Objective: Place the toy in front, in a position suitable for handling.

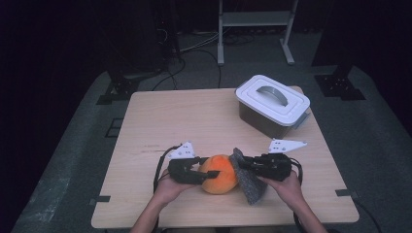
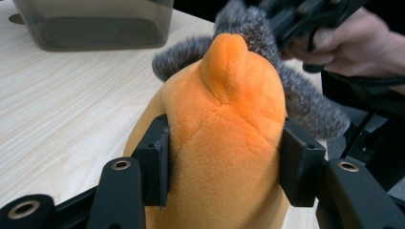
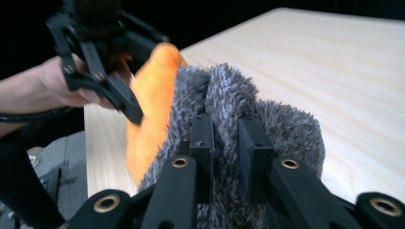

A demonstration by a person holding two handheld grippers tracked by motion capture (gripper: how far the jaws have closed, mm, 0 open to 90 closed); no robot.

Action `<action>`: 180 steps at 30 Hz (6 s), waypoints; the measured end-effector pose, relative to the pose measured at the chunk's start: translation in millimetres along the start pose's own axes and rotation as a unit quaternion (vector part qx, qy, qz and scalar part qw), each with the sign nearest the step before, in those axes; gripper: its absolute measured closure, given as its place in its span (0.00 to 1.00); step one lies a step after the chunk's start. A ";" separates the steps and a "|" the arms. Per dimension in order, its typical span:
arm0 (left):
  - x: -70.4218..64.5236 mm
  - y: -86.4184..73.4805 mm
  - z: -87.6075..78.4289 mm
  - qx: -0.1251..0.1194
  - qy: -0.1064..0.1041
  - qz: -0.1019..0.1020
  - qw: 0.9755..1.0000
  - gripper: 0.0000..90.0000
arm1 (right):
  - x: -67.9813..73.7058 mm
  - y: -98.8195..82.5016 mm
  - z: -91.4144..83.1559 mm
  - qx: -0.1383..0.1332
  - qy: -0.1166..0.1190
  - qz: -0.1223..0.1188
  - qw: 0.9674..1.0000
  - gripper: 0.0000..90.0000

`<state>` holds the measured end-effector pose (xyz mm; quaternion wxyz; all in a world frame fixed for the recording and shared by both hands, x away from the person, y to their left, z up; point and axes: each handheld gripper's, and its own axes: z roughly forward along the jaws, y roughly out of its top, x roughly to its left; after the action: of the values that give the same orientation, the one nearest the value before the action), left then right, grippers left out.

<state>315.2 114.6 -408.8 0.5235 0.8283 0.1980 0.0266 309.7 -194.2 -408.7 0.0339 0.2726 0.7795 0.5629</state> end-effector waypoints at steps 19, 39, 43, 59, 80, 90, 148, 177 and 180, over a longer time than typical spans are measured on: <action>-9.4 5.9 5.7 0.012 0.007 0.019 1.000 0.51 | 13.5 12.8 -0.2 -0.032 0.012 -0.027 0.999 0.85; -8.2 4.1 9.1 0.023 -0.010 0.013 1.000 0.47 | 12.1 4.6 7.7 -0.011 0.013 -0.041 0.999 0.85; -7.0 2.3 11.7 0.021 -0.022 0.022 0.999 0.32 | 8.7 -0.3 5.7 0.003 0.017 -0.039 0.999 0.85; -6.4 1.7 12.9 0.031 -0.026 0.038 0.998 0.50 | 5.0 5.0 -12.9 -0.006 0.010 -0.044 0.999 0.86; -25.4 15.3 18.5 0.059 0.007 0.068 0.996 0.50 | 13.9 8.9 -10.5 -0.004 -0.001 -0.060 0.998 0.85; -19.6 5.2 25.6 0.033 -0.010 0.068 0.997 0.32 | 12.4 3.9 -2.5 0.019 0.015 -0.062 0.998 0.86; -6.7 -7.7 20.1 0.035 0.003 0.024 0.999 0.45 | -6.4 -0.5 -21.5 0.031 0.038 -0.049 0.998 0.87; -8.1 -9.6 33.5 0.018 -0.032 0.020 0.999 0.31 | -16.2 -12.8 -33.1 0.057 0.007 -0.056 0.997 0.86; -10.5 -4.5 27.8 0.023 -0.014 0.027 0.999 0.47 | -14.9 -8.4 -32.8 0.038 0.006 -0.045 0.998 0.86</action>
<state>311.1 88.8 -423.5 0.5063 0.8454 0.1682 0.0246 307.3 -231.0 -408.1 0.0440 0.2350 0.8119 0.5327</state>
